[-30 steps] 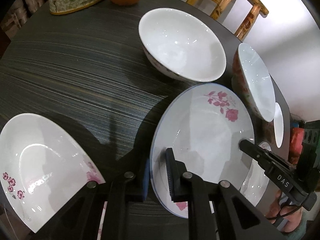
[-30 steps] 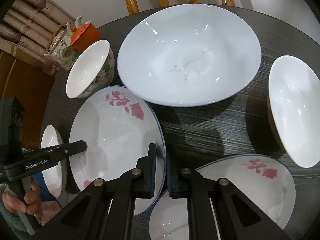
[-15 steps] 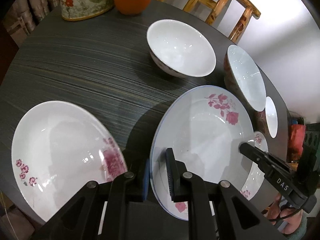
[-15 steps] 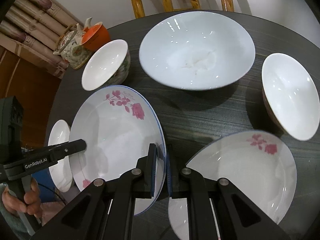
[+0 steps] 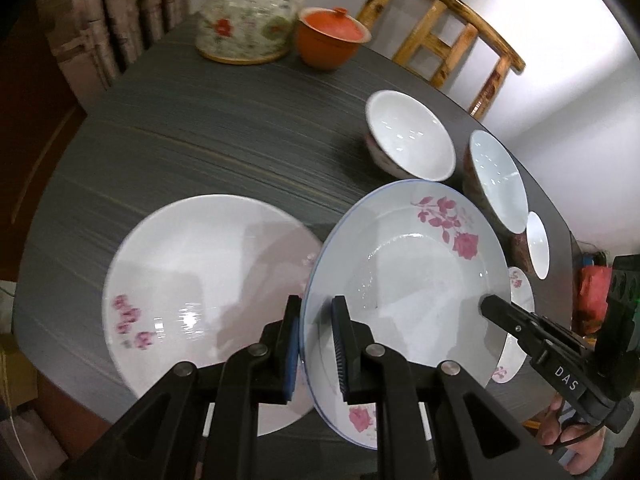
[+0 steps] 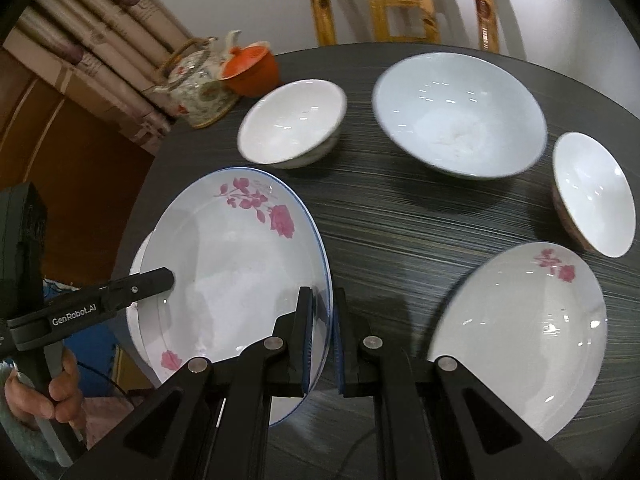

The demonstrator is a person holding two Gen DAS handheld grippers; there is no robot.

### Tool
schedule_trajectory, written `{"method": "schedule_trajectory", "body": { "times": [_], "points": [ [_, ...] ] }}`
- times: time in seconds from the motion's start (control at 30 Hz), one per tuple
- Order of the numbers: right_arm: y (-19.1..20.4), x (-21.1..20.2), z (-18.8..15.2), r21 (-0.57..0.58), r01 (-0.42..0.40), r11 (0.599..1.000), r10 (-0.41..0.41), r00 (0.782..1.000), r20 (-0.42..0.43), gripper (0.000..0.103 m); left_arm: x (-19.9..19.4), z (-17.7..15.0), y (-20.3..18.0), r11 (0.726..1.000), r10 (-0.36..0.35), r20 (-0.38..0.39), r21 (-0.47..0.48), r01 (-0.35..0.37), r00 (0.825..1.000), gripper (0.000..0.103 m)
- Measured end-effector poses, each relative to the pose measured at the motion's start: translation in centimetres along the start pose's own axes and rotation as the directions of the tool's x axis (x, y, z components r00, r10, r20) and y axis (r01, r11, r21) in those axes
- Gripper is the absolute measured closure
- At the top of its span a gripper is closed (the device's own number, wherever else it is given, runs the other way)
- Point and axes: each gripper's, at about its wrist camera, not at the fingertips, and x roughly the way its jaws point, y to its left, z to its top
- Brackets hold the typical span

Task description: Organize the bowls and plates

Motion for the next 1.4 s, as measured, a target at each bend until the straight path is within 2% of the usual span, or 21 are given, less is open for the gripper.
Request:
{"method": "schedule_trajectory", "body": {
  "times": [0.3,0.67,1.07,1.4],
  "points": [
    [5.9,2.3,-0.5,-0.037,-0.036,0.999,0.035,0.999,-0.022,0.093,-2.1,-0.1,5.4,0.998,0.050,0.024,-0.046,-0.049,0.998,0.088],
    [9.8,5.8,-1.3,-0.071,-0.038,0.997,0.032,0.996,-0.082,0.093,-0.7,-0.9,10.7,0.993,0.065,-0.010,-0.098,-0.065,0.998,0.088],
    [11.2,8.1,-1.4,-0.077,-0.024,0.997,0.015,0.993,-0.114,0.093,0.8,-0.7,11.7,0.993,0.090,-0.008,-0.076,-0.090,0.996,0.087],
    [11.4,8.5,-1.5,-0.111,0.009,0.994,-0.019,0.996,-0.090,0.093,1.3,-1.1,11.3,0.993,0.118,0.006,-0.024,-0.118,0.993,0.085]
  ]
}}
